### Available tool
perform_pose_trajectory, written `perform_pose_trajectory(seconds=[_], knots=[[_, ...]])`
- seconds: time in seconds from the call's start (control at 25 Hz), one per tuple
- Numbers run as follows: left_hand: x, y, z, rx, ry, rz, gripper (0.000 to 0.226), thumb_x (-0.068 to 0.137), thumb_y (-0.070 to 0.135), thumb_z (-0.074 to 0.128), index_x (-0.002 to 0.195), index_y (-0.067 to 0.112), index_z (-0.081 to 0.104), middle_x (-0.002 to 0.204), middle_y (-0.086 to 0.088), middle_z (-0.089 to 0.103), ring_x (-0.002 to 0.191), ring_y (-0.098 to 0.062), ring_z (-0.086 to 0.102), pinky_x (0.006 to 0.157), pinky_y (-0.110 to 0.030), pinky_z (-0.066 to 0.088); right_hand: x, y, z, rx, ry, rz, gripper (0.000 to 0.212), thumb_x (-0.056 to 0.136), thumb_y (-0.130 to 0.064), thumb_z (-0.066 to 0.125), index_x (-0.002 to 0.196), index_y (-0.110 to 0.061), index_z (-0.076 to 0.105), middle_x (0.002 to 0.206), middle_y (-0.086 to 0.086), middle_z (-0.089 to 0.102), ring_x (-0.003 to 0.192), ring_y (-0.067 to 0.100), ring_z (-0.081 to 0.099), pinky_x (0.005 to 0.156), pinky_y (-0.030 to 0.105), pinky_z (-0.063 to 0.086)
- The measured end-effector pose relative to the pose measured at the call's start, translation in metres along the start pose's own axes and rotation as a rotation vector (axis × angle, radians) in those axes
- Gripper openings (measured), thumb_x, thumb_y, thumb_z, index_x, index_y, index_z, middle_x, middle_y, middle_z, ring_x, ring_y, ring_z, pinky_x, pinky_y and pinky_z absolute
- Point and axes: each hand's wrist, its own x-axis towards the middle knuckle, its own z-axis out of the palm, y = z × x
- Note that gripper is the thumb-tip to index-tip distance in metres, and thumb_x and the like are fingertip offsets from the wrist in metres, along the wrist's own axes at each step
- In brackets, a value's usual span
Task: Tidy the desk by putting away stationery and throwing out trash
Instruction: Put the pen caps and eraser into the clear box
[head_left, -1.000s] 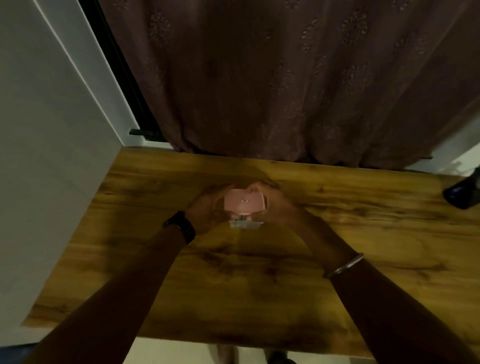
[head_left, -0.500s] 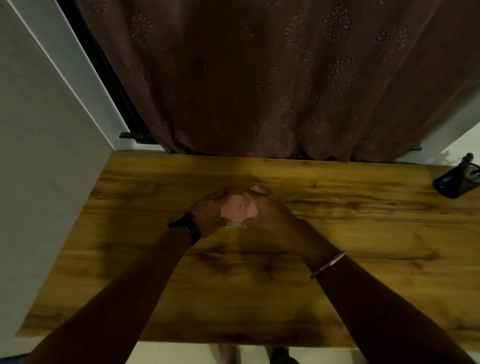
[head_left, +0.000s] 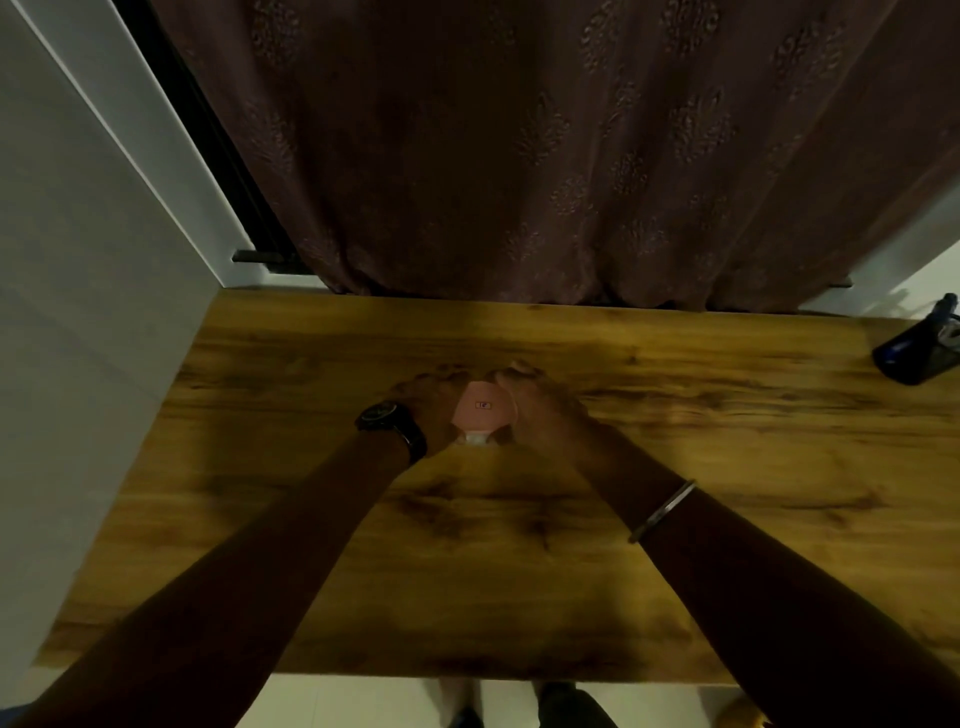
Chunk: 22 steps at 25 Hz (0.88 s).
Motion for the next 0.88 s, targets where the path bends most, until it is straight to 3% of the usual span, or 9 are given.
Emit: perform_pose_trajectory(seconds=[0.2, 0.4, 0.48, 0.56, 0.72, 0.88], knots=[[-0.01, 0.001, 0.001, -0.043, -0.032, 0.014, 0.085, 0.09, 0.034, 0.07, 0.159, 0.022, 0.022, 0.167, -0.003, 0.02, 0.147, -0.033, 0.035, 0.115, -0.048, 0.038, -0.005, -0.003, -0.004, 0.045, -0.001, 0.017, 0.093, 0.069, -0.047, 0.089, 0.148, -0.023, 0.046, 0.155, 0.001, 0.045, 0.142, 0.025, 0.044, 0.11, 0.039, 0.041], [-0.021, 0.009, 0.004, -0.197, 0.032, 0.068, 0.07, 0.087, 0.023, 0.068, 0.149, 0.02, 0.036, 0.148, -0.008, 0.046, 0.124, -0.032, 0.055, 0.095, -0.041, 0.052, -0.022, -0.005, -0.009, 0.087, 0.023, 0.03, 0.092, 0.071, -0.043, 0.086, 0.151, -0.022, 0.046, 0.15, 0.003, 0.051, 0.141, 0.025, 0.047, 0.109, 0.035, 0.043], [-0.035, 0.02, 0.01, -0.309, 0.08, 0.101, 0.069, 0.089, 0.017, 0.069, 0.149, 0.019, 0.036, 0.14, -0.009, 0.054, 0.112, -0.03, 0.061, 0.087, -0.039, 0.054, -0.043, -0.001, -0.005, 0.133, 0.045, 0.032, 0.099, 0.071, -0.053, 0.082, 0.156, -0.029, 0.038, 0.156, 0.0, 0.044, 0.146, 0.022, 0.039, 0.113, 0.036, 0.041], [-0.051, 0.034, 0.019, -0.393, 0.11, 0.143, 0.072, 0.089, 0.015, 0.071, 0.151, 0.015, 0.036, 0.141, -0.007, 0.053, 0.112, -0.026, 0.06, 0.085, -0.032, 0.049, -0.075, 0.002, -0.004, 0.153, 0.066, 0.036, 0.103, 0.069, -0.065, 0.079, 0.156, -0.034, 0.034, 0.159, -0.003, 0.037, 0.146, 0.018, 0.036, 0.111, 0.035, 0.043], [-0.097, 0.064, 0.049, -0.405, 0.181, 0.186, 0.084, 0.083, 0.023, 0.078, 0.154, 0.011, 0.034, 0.154, -0.01, 0.042, 0.133, -0.028, 0.049, 0.106, -0.035, 0.046, -0.148, 0.004, -0.01, 0.212, 0.092, -0.025, 0.077, 0.066, -0.056, 0.087, 0.131, -0.028, 0.058, 0.126, -0.007, 0.053, 0.118, 0.008, 0.049, 0.094, 0.024, 0.044], [-0.144, 0.1, 0.092, -0.742, 0.332, 0.065, 0.081, 0.08, 0.021, 0.08, 0.151, 0.017, 0.04, 0.141, 0.006, 0.052, 0.121, -0.015, 0.057, 0.091, -0.032, 0.055, -0.204, 0.009, 0.003, 0.243, 0.132, -0.017, 0.071, 0.064, -0.055, 0.087, 0.124, -0.028, 0.06, 0.114, -0.01, 0.052, 0.114, 0.011, 0.05, 0.096, 0.027, 0.044]])
